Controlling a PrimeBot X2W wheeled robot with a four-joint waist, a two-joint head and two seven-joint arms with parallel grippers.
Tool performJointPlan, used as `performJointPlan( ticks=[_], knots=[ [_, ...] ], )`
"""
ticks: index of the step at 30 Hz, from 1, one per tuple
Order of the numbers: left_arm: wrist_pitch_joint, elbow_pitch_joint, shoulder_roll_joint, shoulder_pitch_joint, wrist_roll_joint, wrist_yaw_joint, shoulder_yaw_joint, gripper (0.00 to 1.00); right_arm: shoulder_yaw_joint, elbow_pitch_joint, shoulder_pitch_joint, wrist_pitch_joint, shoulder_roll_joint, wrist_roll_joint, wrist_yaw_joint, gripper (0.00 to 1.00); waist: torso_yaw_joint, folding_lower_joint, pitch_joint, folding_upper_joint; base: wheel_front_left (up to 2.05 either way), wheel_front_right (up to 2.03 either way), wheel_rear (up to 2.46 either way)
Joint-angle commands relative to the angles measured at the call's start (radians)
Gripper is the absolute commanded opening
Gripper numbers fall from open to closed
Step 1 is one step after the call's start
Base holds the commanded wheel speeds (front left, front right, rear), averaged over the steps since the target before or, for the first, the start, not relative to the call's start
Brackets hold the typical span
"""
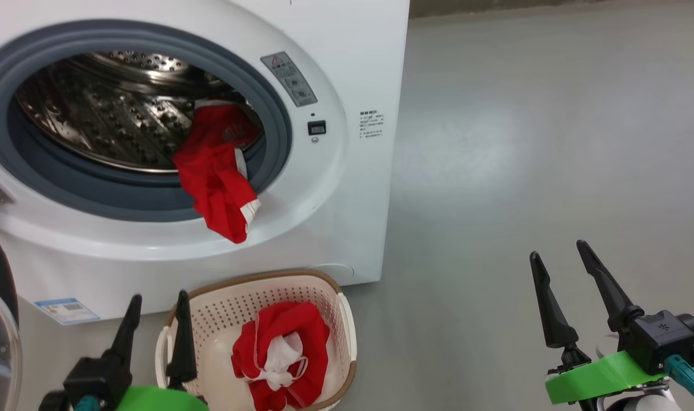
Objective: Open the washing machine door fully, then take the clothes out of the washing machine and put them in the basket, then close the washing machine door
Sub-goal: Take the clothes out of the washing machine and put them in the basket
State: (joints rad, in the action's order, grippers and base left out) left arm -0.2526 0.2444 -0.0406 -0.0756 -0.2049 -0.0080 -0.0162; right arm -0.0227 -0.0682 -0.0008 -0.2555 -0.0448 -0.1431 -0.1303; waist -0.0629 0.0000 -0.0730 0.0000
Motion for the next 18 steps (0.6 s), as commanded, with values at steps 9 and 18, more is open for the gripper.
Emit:
performJointPlan(
  ticks=[9, 18],
  knots=[
    [-0.009, 0.009, -0.018, -0.166, 0.006, -0.009, -0.03, 1.0, 0.045, 0.037, -0.085, -0.006, -0.005, -0.001, 0.0, 1.0, 0.009, 0.0, -0.113, 0.0, 0.0, 0.0, 0.0],
    [-0.009, 0.116, -0.038, -0.372, 0.019, -0.021, -0.037, 1.0, 0.055, 0.049, -0.157, -0.006, -0.005, 0.004, 0.0, 1.0, 0.004, 0.0, -0.216, 0.0, 0.0, 0.0, 0.0]
  ],
)
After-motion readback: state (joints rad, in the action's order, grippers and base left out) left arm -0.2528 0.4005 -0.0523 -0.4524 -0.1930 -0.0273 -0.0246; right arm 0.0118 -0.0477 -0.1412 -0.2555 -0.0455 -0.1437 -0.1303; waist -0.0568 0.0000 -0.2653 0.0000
